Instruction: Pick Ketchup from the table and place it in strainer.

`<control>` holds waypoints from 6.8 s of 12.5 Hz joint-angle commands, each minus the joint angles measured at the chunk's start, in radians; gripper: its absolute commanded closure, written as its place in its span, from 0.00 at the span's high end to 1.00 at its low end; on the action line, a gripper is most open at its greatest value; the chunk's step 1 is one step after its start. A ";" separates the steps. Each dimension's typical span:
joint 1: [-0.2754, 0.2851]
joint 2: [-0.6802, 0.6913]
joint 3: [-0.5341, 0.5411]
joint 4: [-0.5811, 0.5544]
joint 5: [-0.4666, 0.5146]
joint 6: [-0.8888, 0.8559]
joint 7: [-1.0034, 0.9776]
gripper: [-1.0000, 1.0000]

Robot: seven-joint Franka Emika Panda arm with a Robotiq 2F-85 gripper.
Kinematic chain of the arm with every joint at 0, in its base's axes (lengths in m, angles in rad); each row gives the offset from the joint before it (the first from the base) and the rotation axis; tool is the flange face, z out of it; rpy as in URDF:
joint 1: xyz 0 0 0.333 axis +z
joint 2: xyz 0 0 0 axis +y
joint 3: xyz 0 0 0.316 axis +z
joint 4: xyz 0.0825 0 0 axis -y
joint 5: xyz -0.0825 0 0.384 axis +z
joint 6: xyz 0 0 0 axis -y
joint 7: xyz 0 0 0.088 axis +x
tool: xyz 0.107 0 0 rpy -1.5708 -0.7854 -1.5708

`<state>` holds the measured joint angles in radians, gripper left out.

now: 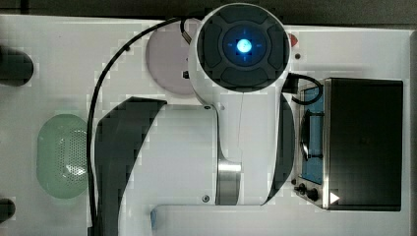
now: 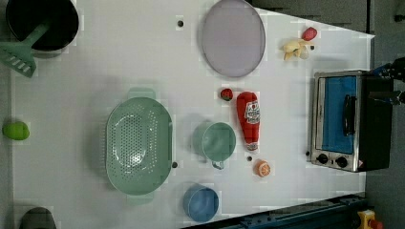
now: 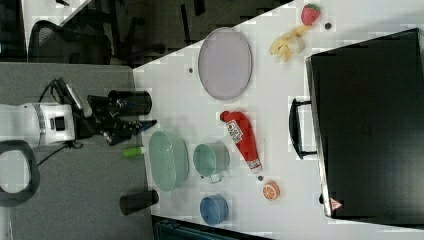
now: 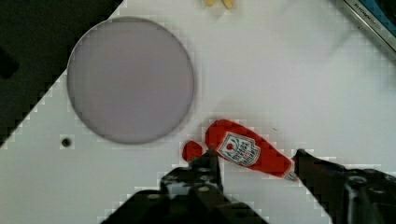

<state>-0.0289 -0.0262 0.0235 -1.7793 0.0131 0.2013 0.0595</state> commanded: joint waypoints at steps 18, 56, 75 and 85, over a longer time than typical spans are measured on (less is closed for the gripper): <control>-0.096 0.108 0.152 -0.448 0.016 0.454 -0.945 1.00; -0.001 0.004 0.597 -0.408 0.018 0.380 -0.164 0.63; -0.098 0.125 0.684 -0.401 -0.017 0.484 0.104 1.00; -0.212 -0.242 0.245 -0.330 -0.006 0.137 0.099 1.00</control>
<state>-0.2296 -0.2842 0.2671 -2.1348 0.0042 0.3545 0.1149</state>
